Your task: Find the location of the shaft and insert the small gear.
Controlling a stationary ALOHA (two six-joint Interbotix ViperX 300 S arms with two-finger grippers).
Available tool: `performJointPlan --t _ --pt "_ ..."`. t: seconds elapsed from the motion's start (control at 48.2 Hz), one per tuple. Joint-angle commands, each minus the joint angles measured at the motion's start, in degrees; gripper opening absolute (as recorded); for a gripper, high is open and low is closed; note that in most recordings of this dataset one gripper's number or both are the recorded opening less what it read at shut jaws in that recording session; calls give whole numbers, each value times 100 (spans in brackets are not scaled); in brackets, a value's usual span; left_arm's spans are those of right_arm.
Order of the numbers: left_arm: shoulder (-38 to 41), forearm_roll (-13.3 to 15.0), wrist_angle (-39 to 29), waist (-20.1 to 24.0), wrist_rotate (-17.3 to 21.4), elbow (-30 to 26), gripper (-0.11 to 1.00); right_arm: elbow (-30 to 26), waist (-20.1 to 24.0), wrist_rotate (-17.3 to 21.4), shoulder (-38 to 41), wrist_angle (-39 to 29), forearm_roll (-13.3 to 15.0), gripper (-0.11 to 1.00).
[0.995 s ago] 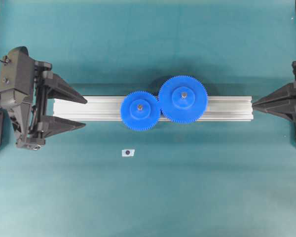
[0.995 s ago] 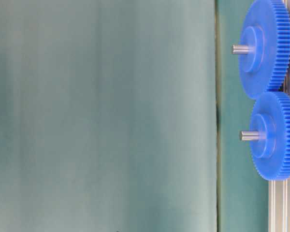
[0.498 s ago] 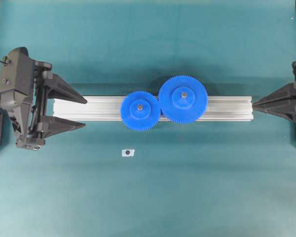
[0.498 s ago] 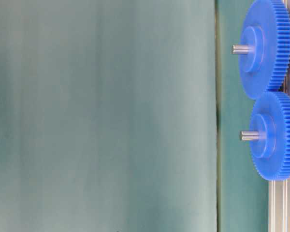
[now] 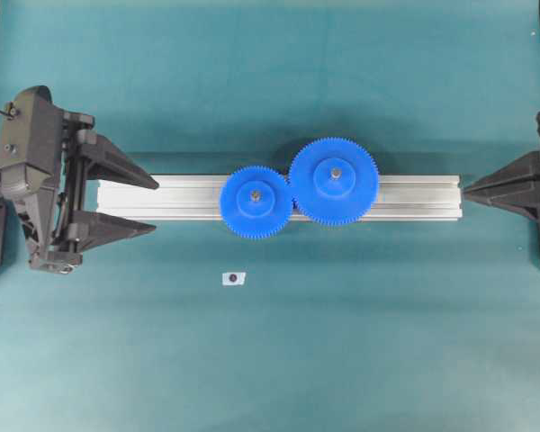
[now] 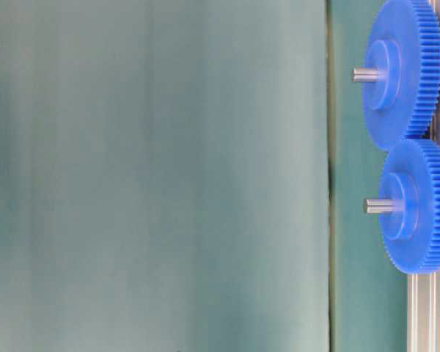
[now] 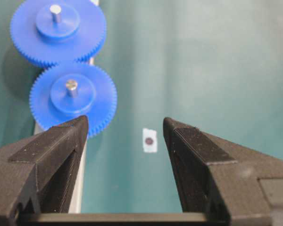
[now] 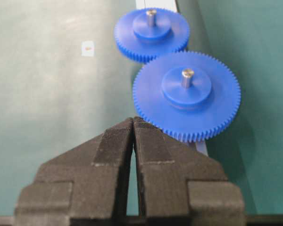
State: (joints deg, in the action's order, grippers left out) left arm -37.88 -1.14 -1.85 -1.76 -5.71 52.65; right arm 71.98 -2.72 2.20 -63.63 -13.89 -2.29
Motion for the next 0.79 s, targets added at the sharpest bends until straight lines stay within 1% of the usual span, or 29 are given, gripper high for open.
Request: performJointPlan --t 0.0,0.228,0.767 --pt "-18 -9 53 -18 0 -62 66 -44 -9 35 44 44 0 9" --pt "-18 -18 35 -18 18 -70 66 35 -9 35 -53 316 0 9" --pt "-35 -18 35 -18 123 -79 66 53 -9 35 -123 334 0 9"
